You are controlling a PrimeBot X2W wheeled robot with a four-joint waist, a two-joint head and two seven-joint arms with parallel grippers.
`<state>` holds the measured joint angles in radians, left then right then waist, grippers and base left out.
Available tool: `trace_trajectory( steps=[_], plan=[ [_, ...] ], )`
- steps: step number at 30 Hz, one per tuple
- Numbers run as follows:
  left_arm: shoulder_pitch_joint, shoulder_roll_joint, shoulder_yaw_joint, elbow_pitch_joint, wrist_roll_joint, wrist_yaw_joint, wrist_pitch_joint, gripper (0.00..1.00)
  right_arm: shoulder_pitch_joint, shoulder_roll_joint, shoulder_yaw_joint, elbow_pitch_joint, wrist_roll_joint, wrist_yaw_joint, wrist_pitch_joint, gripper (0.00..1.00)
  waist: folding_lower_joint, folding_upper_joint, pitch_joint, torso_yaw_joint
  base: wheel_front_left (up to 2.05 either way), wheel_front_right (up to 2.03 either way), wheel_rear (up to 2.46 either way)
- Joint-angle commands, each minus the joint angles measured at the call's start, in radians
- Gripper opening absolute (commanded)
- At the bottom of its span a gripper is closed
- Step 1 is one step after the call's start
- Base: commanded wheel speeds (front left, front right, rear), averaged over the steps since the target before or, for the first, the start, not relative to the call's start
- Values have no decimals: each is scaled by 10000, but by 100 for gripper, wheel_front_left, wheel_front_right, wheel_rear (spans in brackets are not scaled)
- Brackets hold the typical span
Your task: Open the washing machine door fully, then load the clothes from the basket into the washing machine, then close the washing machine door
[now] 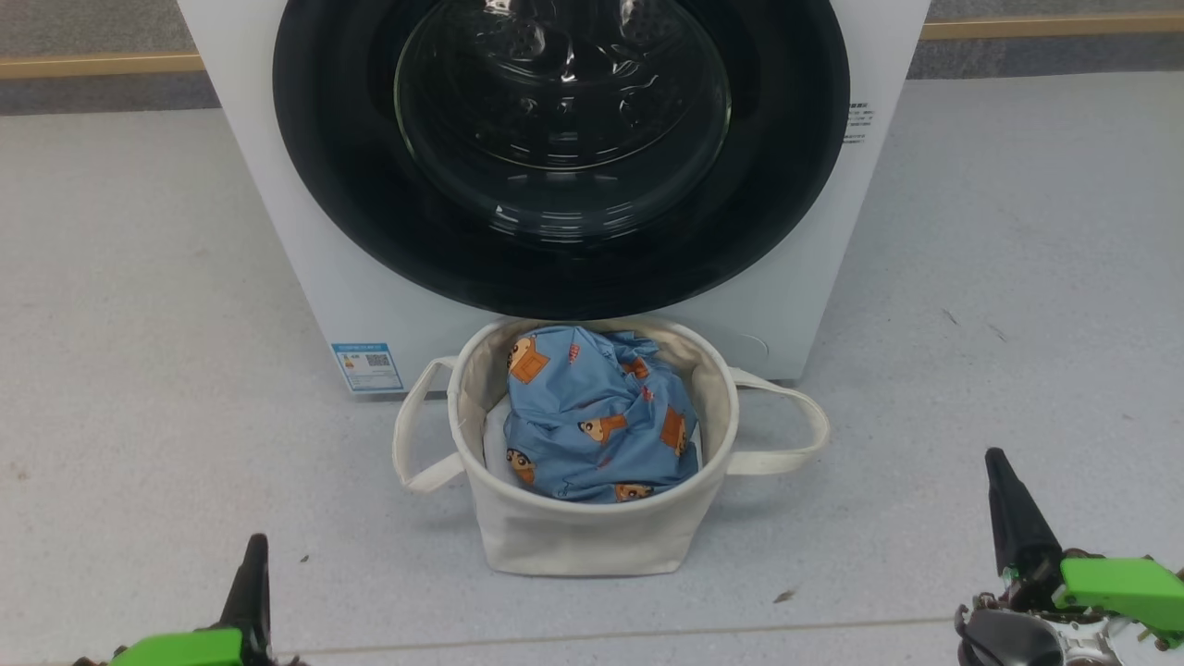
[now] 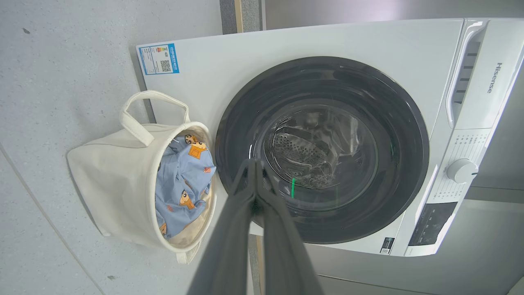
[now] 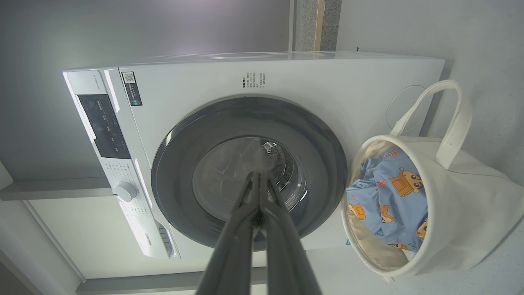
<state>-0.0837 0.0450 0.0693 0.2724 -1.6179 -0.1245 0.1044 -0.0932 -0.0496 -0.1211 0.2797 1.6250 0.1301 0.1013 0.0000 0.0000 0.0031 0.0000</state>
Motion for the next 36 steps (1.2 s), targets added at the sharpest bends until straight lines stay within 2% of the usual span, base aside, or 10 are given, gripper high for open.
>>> trace_trajectory(
  steps=[1, 36],
  plan=[
    [-239, 87, 405, -275, 60, -61, 56, 0, -139, -72, 156, -353, -95, 6, 52, 0, 0, 0, 0, 0, 0, 0, 0],
    [-241, 72, 427, -274, 79, -61, 74, 0, -142, -44, 117, -351, -128, 6, 83, 0, 0, 0, 0, 0, 0, 0, 0]
  ],
)
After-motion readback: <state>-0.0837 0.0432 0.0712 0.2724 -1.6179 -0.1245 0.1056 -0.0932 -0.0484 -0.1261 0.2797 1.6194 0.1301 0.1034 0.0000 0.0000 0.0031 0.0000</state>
